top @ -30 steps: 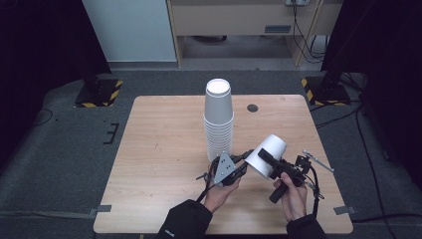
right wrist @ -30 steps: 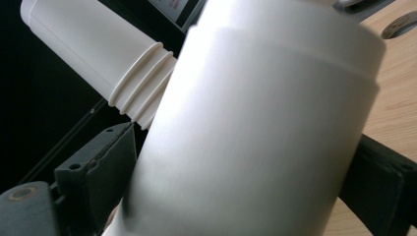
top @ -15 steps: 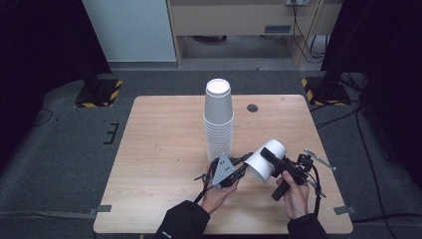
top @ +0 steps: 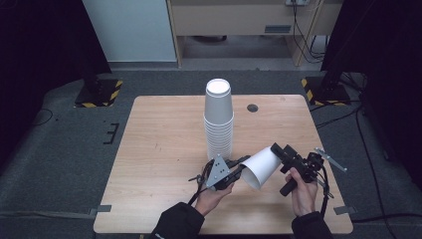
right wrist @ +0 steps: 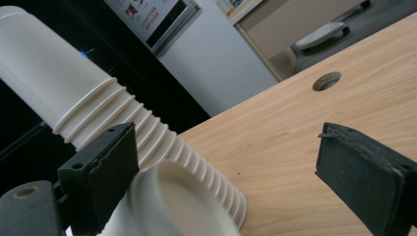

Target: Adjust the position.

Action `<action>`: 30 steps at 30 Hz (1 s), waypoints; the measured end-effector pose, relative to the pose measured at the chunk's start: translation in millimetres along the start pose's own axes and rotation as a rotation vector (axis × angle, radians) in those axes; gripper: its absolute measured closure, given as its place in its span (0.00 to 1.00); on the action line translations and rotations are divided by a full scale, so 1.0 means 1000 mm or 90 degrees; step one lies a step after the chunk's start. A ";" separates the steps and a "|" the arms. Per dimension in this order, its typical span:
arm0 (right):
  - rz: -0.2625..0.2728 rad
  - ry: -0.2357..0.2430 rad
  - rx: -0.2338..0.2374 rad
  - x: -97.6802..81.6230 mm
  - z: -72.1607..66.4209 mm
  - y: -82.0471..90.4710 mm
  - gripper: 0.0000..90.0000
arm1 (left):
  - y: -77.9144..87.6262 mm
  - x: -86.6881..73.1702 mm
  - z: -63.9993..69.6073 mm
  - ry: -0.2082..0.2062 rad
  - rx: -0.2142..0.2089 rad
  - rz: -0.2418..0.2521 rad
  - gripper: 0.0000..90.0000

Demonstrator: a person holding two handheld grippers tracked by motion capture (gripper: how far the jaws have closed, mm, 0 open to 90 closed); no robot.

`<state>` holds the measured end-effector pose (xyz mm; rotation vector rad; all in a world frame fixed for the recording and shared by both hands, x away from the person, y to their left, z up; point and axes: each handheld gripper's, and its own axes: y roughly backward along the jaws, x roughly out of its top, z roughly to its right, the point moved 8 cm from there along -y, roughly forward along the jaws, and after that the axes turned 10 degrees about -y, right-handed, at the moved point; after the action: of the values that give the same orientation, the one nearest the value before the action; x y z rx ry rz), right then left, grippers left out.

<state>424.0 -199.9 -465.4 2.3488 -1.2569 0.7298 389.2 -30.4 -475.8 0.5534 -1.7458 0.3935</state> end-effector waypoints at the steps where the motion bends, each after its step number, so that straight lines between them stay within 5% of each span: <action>1: 0.000 0.000 0.000 0.000 0.000 0.000 0.11 | 0.000 0.000 0.000 0.000 0.000 0.000 0.97; 10: 0.021 0.029 -0.047 0.012 0.019 0.007 0.12 | 0.019 0.002 -0.011 0.013 0.004 -0.007 0.97; 30: -0.008 0.227 -0.159 0.014 0.044 0.014 0.12 | 0.068 -0.001 -0.039 0.035 0.040 -0.031 0.97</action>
<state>430.1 -240.5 -491.1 1.9226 -1.1044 0.8858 382.8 47.0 -465.9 0.6237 -1.6681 0.4260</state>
